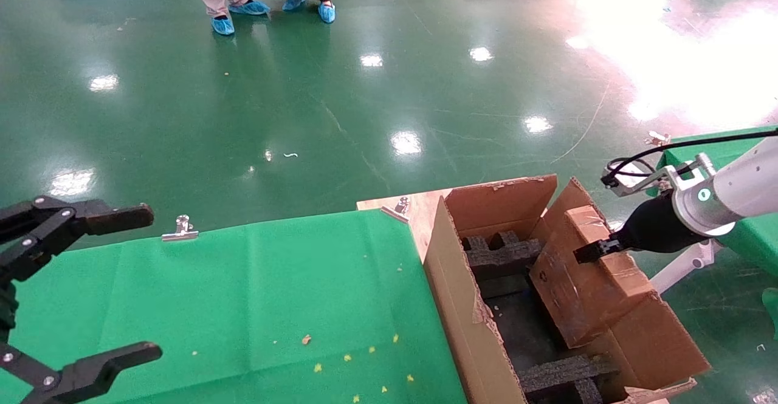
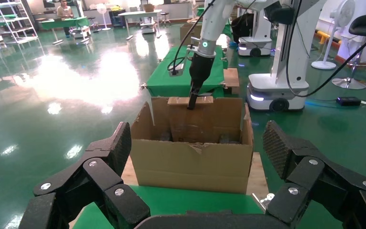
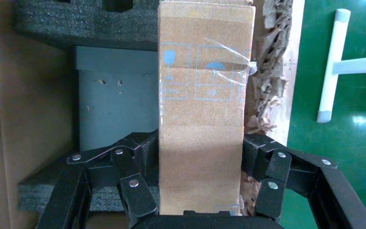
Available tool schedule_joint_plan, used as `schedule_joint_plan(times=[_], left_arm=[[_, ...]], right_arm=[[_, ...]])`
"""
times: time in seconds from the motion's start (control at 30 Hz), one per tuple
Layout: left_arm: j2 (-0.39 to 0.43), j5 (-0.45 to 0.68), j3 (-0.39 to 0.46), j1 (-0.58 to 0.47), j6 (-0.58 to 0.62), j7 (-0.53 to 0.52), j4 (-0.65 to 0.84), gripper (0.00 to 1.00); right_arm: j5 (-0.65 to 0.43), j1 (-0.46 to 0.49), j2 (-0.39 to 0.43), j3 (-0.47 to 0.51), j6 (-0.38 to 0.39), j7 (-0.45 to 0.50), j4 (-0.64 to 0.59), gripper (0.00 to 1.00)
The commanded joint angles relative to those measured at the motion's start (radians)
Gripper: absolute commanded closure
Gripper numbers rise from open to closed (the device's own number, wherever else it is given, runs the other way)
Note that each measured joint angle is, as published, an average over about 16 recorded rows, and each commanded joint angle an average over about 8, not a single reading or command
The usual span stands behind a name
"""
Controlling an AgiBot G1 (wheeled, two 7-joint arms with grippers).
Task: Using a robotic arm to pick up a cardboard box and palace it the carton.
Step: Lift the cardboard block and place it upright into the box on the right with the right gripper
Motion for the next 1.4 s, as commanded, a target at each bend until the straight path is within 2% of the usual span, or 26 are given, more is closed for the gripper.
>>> schedule_joint_plan(times=[0.03, 0.57, 1.33, 1.37, 1.4], left_arm=[[0.0, 0.0, 0.0, 0.0, 0.0, 0.0, 0.0, 0.0], [0.0, -0.001, 0.001, 0.0, 0.0, 0.0, 0.0, 0.0], [-0.001, -0.002, 0.002, -0.001, -0.001, 0.001, 0.0, 0.0], [-0.001, -0.002, 0.002, -0.001, -0.001, 0.001, 0.0, 0.0], [-0.001, -0.002, 0.003, -0.001, -0.001, 0.001, 0.0, 0.0]], right_arm=[[0.006, -0.012, -0.005, 0.003, 0.005, -0.005, -0.008, 1.0], [0.06, -0.128, -0.045, 0.028, 0.03, -0.051, -0.084, 1.0], [0.149, -0.311, -0.131, 0.076, -0.016, -0.166, -0.298, 1.0], [0.151, -0.316, -0.134, 0.077, -0.019, -0.171, -0.306, 0.97], [0.153, -0.319, -0.136, 0.078, -0.02, -0.174, -0.312, 0.85]])
